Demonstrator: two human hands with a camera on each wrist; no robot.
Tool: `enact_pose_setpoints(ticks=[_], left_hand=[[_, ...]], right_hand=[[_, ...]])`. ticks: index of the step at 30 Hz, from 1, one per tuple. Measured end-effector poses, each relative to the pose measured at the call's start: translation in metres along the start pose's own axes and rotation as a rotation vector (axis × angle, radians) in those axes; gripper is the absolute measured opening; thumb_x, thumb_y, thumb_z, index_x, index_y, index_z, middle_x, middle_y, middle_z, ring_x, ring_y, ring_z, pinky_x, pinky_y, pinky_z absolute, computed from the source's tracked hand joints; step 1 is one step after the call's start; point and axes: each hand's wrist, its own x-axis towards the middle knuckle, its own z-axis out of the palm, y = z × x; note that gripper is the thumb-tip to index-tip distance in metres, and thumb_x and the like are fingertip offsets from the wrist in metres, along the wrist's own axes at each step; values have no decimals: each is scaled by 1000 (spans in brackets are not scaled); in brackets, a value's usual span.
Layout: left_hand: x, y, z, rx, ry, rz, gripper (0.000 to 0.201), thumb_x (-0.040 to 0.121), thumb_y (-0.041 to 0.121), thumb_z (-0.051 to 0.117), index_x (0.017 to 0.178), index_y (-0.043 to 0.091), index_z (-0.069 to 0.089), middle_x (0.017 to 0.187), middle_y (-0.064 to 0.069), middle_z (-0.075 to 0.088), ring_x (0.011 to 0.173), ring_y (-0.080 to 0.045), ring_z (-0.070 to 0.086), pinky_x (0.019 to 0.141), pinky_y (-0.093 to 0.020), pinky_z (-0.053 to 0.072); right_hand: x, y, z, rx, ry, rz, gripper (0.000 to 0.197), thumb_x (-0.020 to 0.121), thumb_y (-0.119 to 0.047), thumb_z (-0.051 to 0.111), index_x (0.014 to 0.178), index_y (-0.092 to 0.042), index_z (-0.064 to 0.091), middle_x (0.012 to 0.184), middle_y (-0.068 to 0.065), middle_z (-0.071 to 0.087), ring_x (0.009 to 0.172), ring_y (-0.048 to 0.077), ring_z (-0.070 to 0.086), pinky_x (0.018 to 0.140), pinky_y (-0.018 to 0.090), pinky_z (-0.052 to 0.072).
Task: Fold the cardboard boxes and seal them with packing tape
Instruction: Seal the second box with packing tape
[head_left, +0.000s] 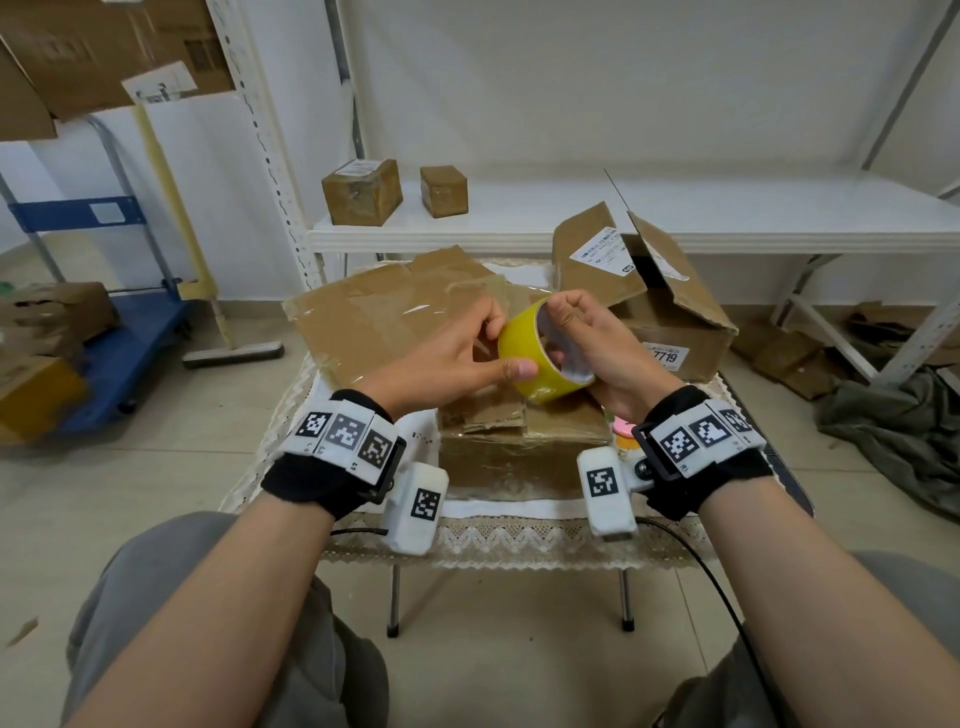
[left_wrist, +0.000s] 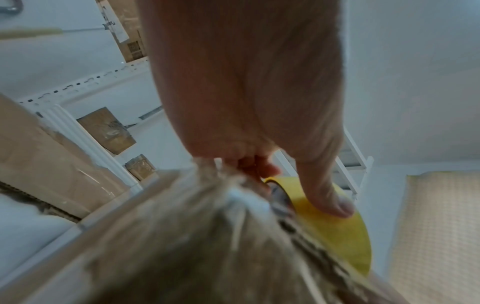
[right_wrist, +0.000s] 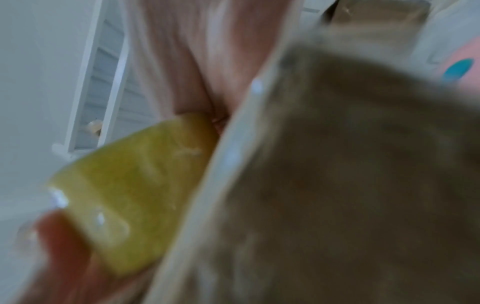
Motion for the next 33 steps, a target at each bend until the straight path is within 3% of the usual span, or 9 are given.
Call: enact_pose_setpoints(ticks=[4,6,9,13,17,22,25,28,33], left_hand=[[2,2,-8,-60,131,49,29,93,24,69,116,8,59,106,-13,60,91,-15,58,77,-25,53],[3,2,-14,4,182,88,21,97,15,63,115,8,70,106,-8,71,92,-13,66,79,-24,55],[3,3,-18,109,236,109,16,88,15,74,103,18,77,97,4,77,91,-14,71,84,-28,57],[1,4,-20,94,247,103,12,81,18,79,93,21,79,88,7,78,85,-13,73,83,-34,59],[0,5,-24,82,221,81,10,81,12,79,87,20,78,84,2,77,81,-17,73,83,-38,60],[2,12,-30,161,136,57,8,80,17,81,83,23,77,82,4,77,79,-14,71,77,-30,57],[1,14,-29,168,110,58,5,81,11,80,83,14,76,78,4,75,72,-4,68,70,-17,54],[2,11,-25,175,112,68,4,82,5,79,84,6,75,77,1,73,68,-4,65,68,-16,53],[3,10,-19,190,109,69,11,80,-3,75,78,7,70,70,7,65,61,2,55,61,-12,46]], right_hand=[[2,1,-1,-16,-23,4,52,81,-37,63,120,-11,41,74,-4,71,69,16,50,54,19,47],[2,0,-2,-41,-36,13,57,76,-41,67,118,-11,42,74,-6,71,72,16,51,56,20,47],[2,-1,-3,-65,-69,26,58,68,-44,71,109,-13,45,73,-8,69,73,15,50,56,20,47],[0,-3,-1,-75,-107,21,47,69,-40,71,101,-15,47,71,-9,68,68,9,60,58,19,51],[0,-3,0,-102,-102,29,18,94,-21,58,103,-12,45,68,-8,67,62,6,62,55,18,50],[-1,-6,3,-157,-134,49,41,81,-28,65,112,-11,43,67,-8,66,57,9,55,52,17,46],[0,-5,2,-174,-152,44,40,80,-28,64,109,-10,43,66,-8,66,54,6,58,52,17,47],[1,-4,1,-198,-160,40,39,81,-28,64,109,-10,43,66,-7,66,54,7,57,52,17,47],[1,-4,1,-232,-172,34,35,82,-29,64,106,-12,45,66,-6,65,54,10,55,54,19,47]])
